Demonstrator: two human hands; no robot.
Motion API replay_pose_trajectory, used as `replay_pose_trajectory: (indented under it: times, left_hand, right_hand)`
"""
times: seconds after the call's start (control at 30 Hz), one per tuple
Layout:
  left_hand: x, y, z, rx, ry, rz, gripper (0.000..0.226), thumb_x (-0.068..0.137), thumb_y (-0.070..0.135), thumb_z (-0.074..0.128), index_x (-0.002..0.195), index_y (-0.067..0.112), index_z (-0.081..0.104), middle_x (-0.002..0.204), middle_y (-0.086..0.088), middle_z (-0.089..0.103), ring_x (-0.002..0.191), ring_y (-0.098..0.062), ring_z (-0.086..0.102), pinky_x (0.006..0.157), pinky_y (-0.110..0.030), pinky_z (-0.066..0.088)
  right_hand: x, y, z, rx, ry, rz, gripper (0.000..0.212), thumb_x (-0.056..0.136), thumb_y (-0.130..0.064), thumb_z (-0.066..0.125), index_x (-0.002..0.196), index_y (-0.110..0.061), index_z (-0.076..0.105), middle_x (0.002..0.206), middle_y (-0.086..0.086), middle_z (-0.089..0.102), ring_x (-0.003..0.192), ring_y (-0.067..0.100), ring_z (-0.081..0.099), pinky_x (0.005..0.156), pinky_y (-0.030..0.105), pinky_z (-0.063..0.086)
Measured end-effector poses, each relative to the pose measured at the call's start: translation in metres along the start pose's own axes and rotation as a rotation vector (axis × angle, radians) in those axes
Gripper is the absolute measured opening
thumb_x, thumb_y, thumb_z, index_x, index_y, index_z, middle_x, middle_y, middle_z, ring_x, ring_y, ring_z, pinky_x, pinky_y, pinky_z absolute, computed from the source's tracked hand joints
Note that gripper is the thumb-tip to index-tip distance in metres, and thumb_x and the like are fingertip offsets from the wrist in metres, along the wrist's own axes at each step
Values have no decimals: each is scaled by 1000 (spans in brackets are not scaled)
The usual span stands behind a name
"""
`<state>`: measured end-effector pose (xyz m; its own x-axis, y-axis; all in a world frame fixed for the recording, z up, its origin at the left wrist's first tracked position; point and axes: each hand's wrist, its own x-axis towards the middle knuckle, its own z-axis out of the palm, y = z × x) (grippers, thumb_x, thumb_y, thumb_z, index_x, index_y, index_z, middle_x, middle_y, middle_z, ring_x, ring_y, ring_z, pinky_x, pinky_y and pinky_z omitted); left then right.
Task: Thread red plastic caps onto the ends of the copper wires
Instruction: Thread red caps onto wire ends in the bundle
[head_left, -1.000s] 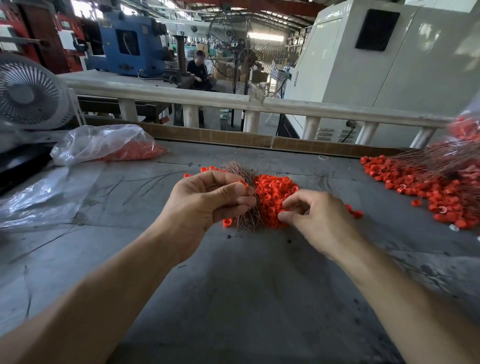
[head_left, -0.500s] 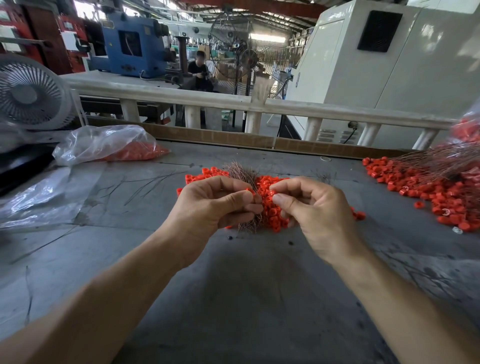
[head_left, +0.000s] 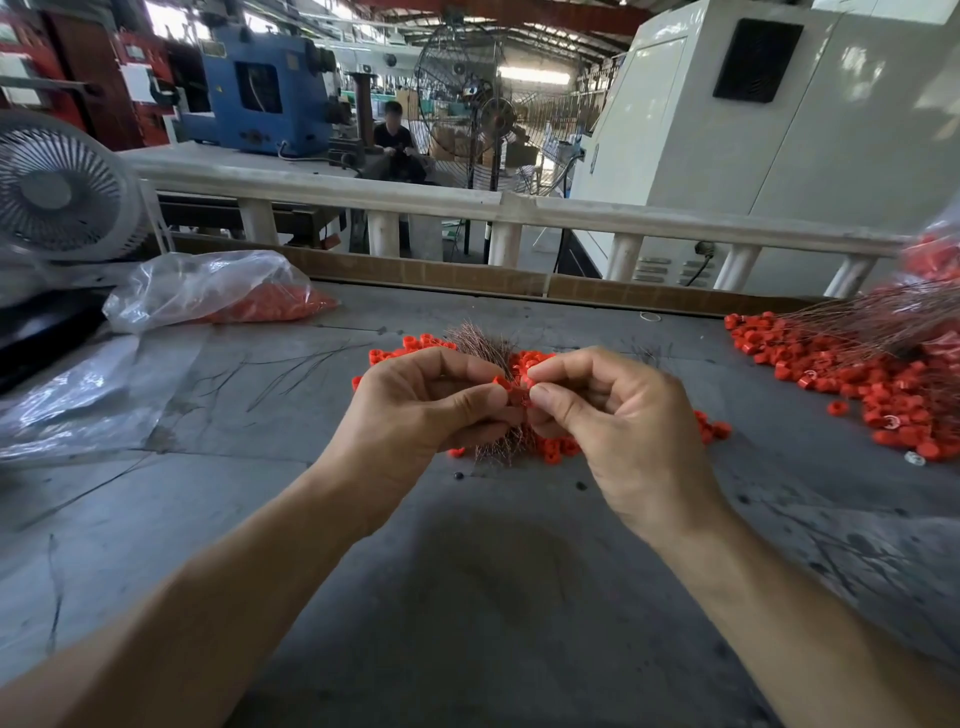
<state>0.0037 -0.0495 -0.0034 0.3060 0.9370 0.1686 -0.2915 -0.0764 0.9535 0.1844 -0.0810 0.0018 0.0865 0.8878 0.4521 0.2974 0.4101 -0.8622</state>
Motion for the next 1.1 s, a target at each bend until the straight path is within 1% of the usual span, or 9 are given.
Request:
replay_pose_trajectory:
  times: [0.07,0.17,0.27,0.47,0.67,0.87,1.1]
  left_hand:
    - [-1,0,2,32,-8,18,33,75,10,75,104,-4,66,92,-24,75,88,-30,76,73,-27,61]
    - [-2,0,4,64,-18,40,32,76,8,74,104,-5,67,90,-23,76,85,-26,76,71,-25,60]
    - [-3,0,4,86,-21,57,27,77,7,73,101,-3,68,89,-21,76,83,-24,76,72,-25,61]
    - [-4,0,6,133,-17,96,26,74,10,72,98,-1,69,88,-21,76,81,-23,76,72,-26,62]
    - [-4,-1,4,131,-34,88,27,77,9,72,102,-2,70,89,-19,77,82,-22,76,72,-26,61]
    - [-2,-2,2,116,-42,69,26,80,9,72,103,-2,70,92,-20,76,84,-23,76,71,-23,59]
    - [-3,-3,-1,38,-70,12,17,80,15,75,96,9,76,96,-21,76,91,-26,76,76,-27,60]
  right_hand:
    - [0,-1,0,-79,11,-60,14,88,-8,77,92,-22,78,86,-6,76,84,13,73,78,29,59]
    - [-1,-3,1,-144,9,-103,14,87,-10,78,91,-23,78,88,-9,75,91,9,71,83,27,57]
    - [-2,-5,2,-210,4,-130,14,87,-8,78,92,-21,79,86,-11,74,90,6,70,82,24,57]
    - [-4,-9,1,-271,-7,-185,13,86,-5,79,93,-16,80,88,-9,74,90,5,70,82,22,56]
    - [-4,-10,0,-299,-14,-232,12,84,-3,79,92,-13,80,91,-7,74,92,5,69,84,17,55]
    - [-3,-10,0,-291,-26,-239,11,83,-2,79,91,-9,81,93,-4,74,93,6,69,86,20,55]
    - [-3,-7,1,-306,-27,-286,13,83,-1,80,92,-10,81,93,-4,74,92,5,69,84,19,55]
